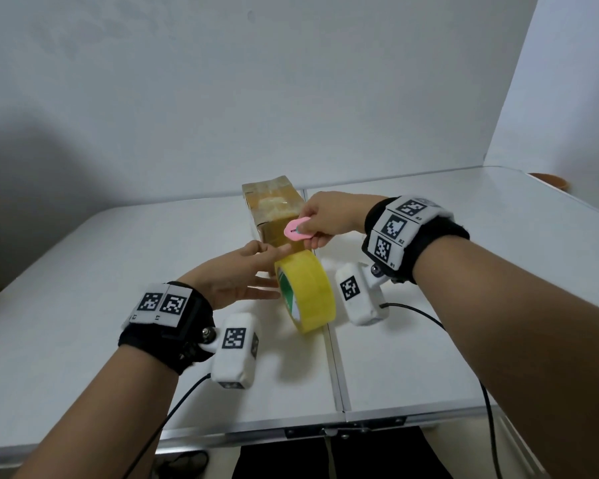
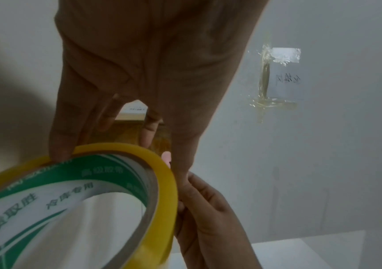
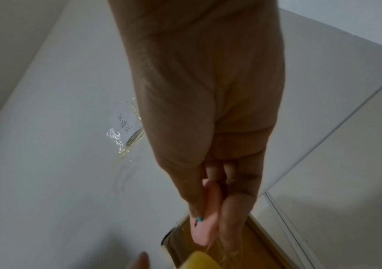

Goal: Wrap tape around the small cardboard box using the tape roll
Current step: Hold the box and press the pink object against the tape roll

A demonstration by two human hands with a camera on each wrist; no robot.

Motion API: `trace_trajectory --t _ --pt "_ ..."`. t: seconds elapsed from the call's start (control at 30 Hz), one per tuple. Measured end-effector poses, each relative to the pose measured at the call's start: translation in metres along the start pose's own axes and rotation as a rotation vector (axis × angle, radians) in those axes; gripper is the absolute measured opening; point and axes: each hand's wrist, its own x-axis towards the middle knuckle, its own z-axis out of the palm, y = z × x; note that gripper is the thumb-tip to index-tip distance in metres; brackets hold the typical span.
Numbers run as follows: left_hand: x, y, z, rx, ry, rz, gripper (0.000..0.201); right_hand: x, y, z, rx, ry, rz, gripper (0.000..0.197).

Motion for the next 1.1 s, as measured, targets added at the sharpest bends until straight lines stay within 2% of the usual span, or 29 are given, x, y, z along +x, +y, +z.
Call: trace_trajectory --t 0.1,0.17,0.27,0.43,0.63,0.83,1.1 --pt "-0.003 -0.002 -0.003 -0.03 -0.107 0.005 0.043 0.0 -0.003 -0.002 -0.143 0.071 -0.058 0.022" --pt "-0.004 -0.003 -0.004 -0.025 -0.138 0.009 0.037 -0.001 -0.004 -0.003 -0.26 0.111 -0.102 0.016" --pt "-0.004 -0.001 -0.004 -0.014 -0.134 0.025 0.047 0.0 -0.005 -0.002 -0.339 0.116 -0.135 0.016" --pt "-0.001 -0.002 -0.004 0.01 -0.127 0.034 0.043 0.007 -0.002 -0.002 -0.394 0.137 -0.176 0.02" --pt "-0.001 -0.003 -0.004 0.018 -0.158 0.053 0.052 0.013 0.0 0.003 -0.513 0.199 -0.249 0.033" --pt "0.006 -0.008 -0.008 -0.019 -0.188 0.053 0.056 0.013 0.003 0.009 -0.457 0.218 -0.28 0.03" --pt "0.005 -0.01 -0.01 -0.047 -0.203 0.056 0.054 0.015 0.001 0.015 -0.416 0.17 -0.335 0.029"
